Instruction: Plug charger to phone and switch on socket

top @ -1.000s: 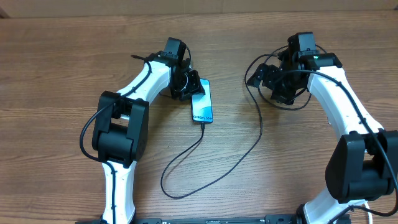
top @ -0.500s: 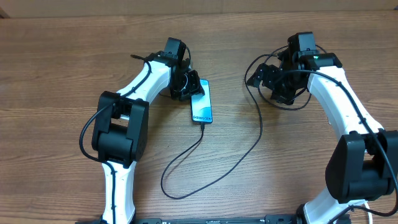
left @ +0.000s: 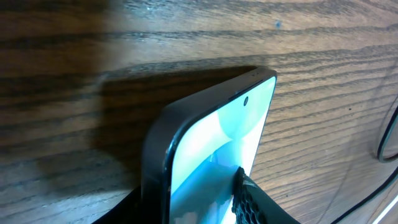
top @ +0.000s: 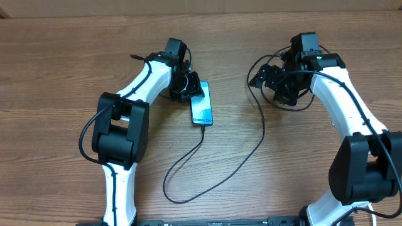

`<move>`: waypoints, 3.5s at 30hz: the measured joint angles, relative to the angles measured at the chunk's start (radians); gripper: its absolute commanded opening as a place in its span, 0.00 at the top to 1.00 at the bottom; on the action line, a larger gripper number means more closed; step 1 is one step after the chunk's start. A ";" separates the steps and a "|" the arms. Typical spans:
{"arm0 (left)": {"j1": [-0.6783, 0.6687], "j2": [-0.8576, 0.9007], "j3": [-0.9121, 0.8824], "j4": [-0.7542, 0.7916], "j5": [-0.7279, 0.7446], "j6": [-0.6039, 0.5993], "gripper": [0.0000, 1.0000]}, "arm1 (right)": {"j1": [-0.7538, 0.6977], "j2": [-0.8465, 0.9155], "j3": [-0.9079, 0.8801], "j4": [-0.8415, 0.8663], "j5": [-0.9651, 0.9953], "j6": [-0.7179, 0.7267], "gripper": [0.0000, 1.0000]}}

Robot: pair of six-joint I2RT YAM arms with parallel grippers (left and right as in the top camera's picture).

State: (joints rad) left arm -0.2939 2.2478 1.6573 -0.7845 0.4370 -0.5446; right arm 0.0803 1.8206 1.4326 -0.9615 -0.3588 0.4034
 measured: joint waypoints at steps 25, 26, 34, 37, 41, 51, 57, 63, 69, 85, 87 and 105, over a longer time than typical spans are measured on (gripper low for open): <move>0.003 -0.015 0.006 -0.036 -0.030 0.020 0.30 | 0.000 0.000 0.000 -0.008 0.000 -0.002 0.07; 0.003 -0.015 0.006 -0.037 -0.030 0.020 0.28 | 0.000 0.000 0.000 -0.008 0.000 -0.004 0.07; 0.034 -0.023 0.016 -0.080 -0.032 0.071 0.00 | 0.000 0.000 0.000 -0.008 0.000 -0.008 0.05; 0.047 -0.026 0.025 -0.122 -0.055 0.108 0.00 | 0.000 0.000 0.000 -0.008 0.000 -0.010 0.02; 0.060 -0.026 0.043 -0.231 -0.158 0.137 0.00 | 0.000 0.000 0.000 -0.008 0.000 -0.012 0.00; 0.068 -0.161 0.066 -0.379 -0.431 0.160 0.00 | 0.000 0.000 0.000 -0.008 0.000 -0.011 0.00; 0.068 -0.415 0.086 -0.416 -0.472 0.163 0.00 | 0.000 0.000 0.000 -0.008 0.000 -0.012 0.00; 0.068 -0.618 0.090 -0.473 -0.480 0.163 0.00 | 0.000 0.000 0.000 -0.008 0.001 -0.012 0.00; 0.068 -0.688 0.090 -0.504 -0.480 0.163 0.00 | 0.000 0.000 0.000 -0.008 0.001 -0.012 0.00; 0.068 -0.686 0.090 -0.510 -0.480 0.163 0.01 | 0.000 0.000 0.000 -0.008 0.000 -0.011 0.00; 0.068 -0.686 0.090 -0.510 -0.479 0.163 0.01 | 0.000 0.000 0.000 -0.007 0.000 -0.011 0.00; 0.068 -0.685 0.090 -0.511 -0.480 0.163 0.01 | -0.055 0.000 0.180 -0.095 -0.162 -0.085 0.00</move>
State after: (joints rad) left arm -0.2264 1.5627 1.7477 -1.2953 -0.0425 -0.3813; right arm 0.0254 1.8206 1.6131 -1.0561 -0.5205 0.3183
